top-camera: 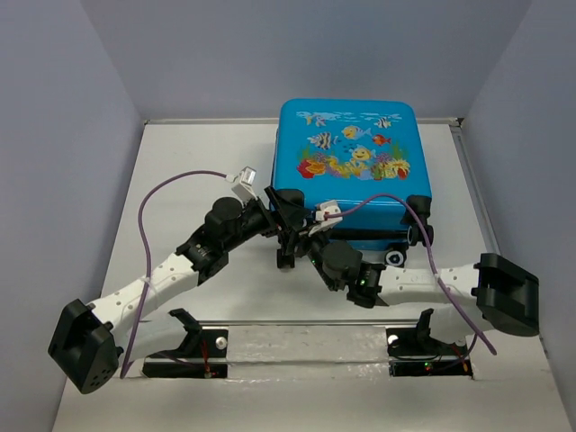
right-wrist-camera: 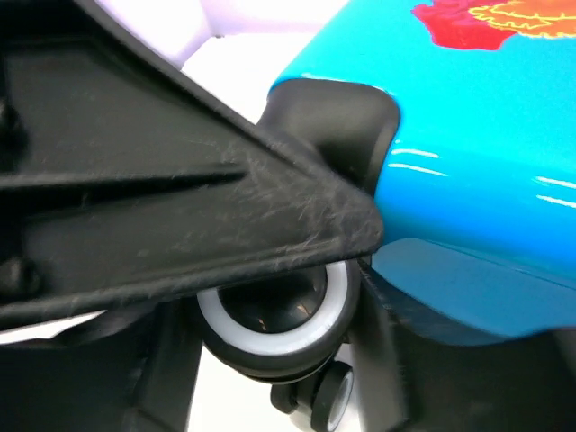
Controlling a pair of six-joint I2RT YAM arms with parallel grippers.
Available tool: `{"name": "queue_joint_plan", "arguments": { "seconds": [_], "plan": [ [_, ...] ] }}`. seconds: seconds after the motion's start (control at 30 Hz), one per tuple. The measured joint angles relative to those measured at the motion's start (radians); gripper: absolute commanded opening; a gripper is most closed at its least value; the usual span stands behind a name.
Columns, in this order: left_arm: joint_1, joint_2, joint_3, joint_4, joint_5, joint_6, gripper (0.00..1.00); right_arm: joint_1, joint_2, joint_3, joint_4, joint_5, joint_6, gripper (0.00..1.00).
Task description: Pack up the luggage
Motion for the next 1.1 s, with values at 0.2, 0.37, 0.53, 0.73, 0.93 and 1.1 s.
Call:
{"name": "queue_joint_plan", "arguments": {
  "seconds": [0.2, 0.37, 0.53, 0.73, 0.93, 1.1],
  "plan": [
    [0.003, -0.008, -0.012, 0.018, -0.004, 0.003, 0.91, 0.0, 0.012, -0.006, 0.048, 0.024, -0.004, 0.07],
    [-0.01, -0.066, -0.011, -0.061, -0.053, 0.104, 0.82, 0.0, -0.055, -0.043, -0.006, 0.019, 0.037, 0.07],
    [-0.018, -0.253, -0.045, -0.175, -0.204, 0.2, 0.41, -0.002, -0.249, -0.116, -0.177, -0.002, 0.09, 0.07],
    [-0.031, -0.343, -0.251, -0.122, -0.225, 0.244, 0.32, -0.004, -0.333, -0.119, -0.346, -0.04, 0.091, 0.07],
    [-0.149, -0.192, -0.314, -0.063, -0.231, 0.317, 0.37, -0.006, -0.336, -0.108, -0.392, -0.056, 0.092, 0.07],
    [-0.231, -0.07, -0.298, 0.08, -0.252, 0.376, 0.44, -0.006, -0.322, -0.087, -0.415, -0.056, 0.092, 0.07]
  ]
}}
